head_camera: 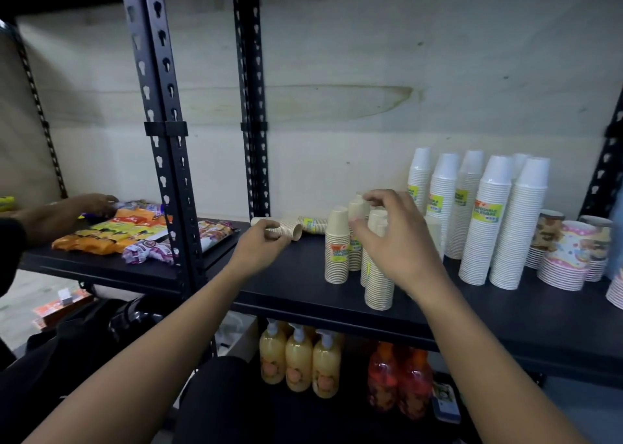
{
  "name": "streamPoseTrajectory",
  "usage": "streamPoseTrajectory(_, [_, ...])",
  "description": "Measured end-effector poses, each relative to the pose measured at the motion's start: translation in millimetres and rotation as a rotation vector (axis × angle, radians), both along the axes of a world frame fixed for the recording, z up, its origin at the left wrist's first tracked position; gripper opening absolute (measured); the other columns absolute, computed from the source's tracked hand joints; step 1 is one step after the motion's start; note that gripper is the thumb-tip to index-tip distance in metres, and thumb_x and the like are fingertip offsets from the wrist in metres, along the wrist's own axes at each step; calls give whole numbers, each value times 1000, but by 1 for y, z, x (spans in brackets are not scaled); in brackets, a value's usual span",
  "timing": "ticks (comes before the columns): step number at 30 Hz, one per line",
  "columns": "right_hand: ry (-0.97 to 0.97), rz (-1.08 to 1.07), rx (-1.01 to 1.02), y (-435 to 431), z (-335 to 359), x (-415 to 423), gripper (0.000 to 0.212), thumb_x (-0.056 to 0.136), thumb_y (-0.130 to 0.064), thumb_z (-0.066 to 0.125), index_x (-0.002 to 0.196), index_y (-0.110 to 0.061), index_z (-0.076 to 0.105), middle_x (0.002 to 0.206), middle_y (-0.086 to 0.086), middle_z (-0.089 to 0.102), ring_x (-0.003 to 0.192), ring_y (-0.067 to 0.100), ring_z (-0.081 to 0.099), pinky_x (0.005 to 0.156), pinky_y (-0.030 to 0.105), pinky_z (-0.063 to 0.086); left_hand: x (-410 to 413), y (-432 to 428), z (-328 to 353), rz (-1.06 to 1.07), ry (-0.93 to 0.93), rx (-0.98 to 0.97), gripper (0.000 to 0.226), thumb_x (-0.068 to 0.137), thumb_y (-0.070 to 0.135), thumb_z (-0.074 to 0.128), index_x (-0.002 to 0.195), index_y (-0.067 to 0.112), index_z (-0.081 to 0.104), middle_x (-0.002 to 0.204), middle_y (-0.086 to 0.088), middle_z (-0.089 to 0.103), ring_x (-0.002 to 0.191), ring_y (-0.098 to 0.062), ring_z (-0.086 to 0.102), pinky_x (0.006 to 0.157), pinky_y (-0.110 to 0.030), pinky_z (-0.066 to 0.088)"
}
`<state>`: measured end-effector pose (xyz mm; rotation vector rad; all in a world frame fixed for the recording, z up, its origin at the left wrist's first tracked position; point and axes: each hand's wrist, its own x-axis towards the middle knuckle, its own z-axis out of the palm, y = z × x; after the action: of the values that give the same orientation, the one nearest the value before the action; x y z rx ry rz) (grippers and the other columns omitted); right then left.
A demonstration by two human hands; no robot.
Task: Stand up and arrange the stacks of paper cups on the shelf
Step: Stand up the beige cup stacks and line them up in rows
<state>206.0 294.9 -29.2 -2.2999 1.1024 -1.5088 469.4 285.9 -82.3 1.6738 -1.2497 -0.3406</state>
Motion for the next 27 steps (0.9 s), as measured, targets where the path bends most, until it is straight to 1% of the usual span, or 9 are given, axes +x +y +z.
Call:
streamPoseTrajectory(3, [35, 87, -2, 3, -2, 39, 36, 91, -36, 67, 125, -24, 58, 122, -8, 51, 116, 2, 50, 97, 13, 33, 21, 0, -10, 62, -10, 50, 44, 90, 32, 72, 129, 14, 59, 101, 1, 65, 106, -21, 63, 95, -36, 49])
streamPoseTrajectory(6, [94, 156, -3, -3, -13, 86, 34, 96, -35, 60, 128, -25, 56, 126, -8, 49, 117, 7, 51, 98, 25, 43, 41, -7, -16, 107, -15, 95, 48, 92, 35, 70, 132, 13, 57, 112, -4, 63, 111, -23, 60, 98, -39, 49])
streamPoseTrajectory(9, [177, 179, 68, -29, -26, 137, 33, 99, -26, 54, 132, -22, 53, 130, -2, 47, 116, 15, 51, 93, 24, 40, 61, -22, -21, 134, -3, 155, 50, 93, 37, 68, 134, 11, 54, 122, -8, 62, 115, -25, 59, 97, -37, 48])
streamPoseTrajectory(11, [150, 142, 197, -55, -37, 165, 35, 99, -18, 53, 134, -20, 54, 133, 2, 46, 117, 20, 53, 94, 23, 39, 70, -33, -25, 149, 18, 198, 51, 94, 39, 66, 135, 13, 52, 126, -8, 61, 117, -25, 58, 94, -35, 46])
streamPoseTrajectory(14, [47, 41, 376, -98, -55, 201, 40, 97, -12, 51, 137, -16, 51, 139, 9, 42, 128, 26, 47, 106, 30, 38, 80, -58, -34, 170, 104, 236, 54, 94, 43, 64, 138, 16, 49, 134, -6, 58, 122, -25, 56, 90, -32, 45])
streamPoseTrajectory(17, [41, -73, 409, -136, -66, 225, 51, 95, -8, 53, 144, -15, 44, 146, 11, 36, 137, 27, 36, 110, 34, 35, 87, -88, -43, 122, 209, 240, 57, 89, 47, 65, 137, 20, 49, 133, -3, 56, 118, -24, 59, 94, -31, 48])
streamPoseTrajectory(20, [297, -232, 320, -165, -80, 237, 76, 85, -10, 62, 153, -20, 29, 153, 11, 28, 145, 31, 22, 118, 43, 27, 97, -122, -47, 130, 348, 169, 51, 75, 50, 67, 118, 25, 54, 118, -3, 66, 102, -24, 68, 91, -44, 58])
streamPoseTrajectory(23, [383, -332, 288, -195, -90, 247, 87, 82, -10, 66, 156, -22, 22, 160, 11, 20, 150, 36, 11, 120, 51, 18, 113, -159, -45, 179, 407, 163, 67, 68, 50, 62, 122, 14, 49, 114, -10, 65, 102, -30, 67, 88, -47, 60])
streamPoseTrajectory(27, [336, -410, 479, -229, -95, 249, 81, 89, -13, 61, 157, -29, 20, 164, 5, 15, 154, 33, -1, 121, 59, 0, 125, -186, -39, 242, 399, 169, 53, 86, 40, 64, 118, 6, 40, 115, -14, 60, 92, -31, 69, 73, -46, 64])
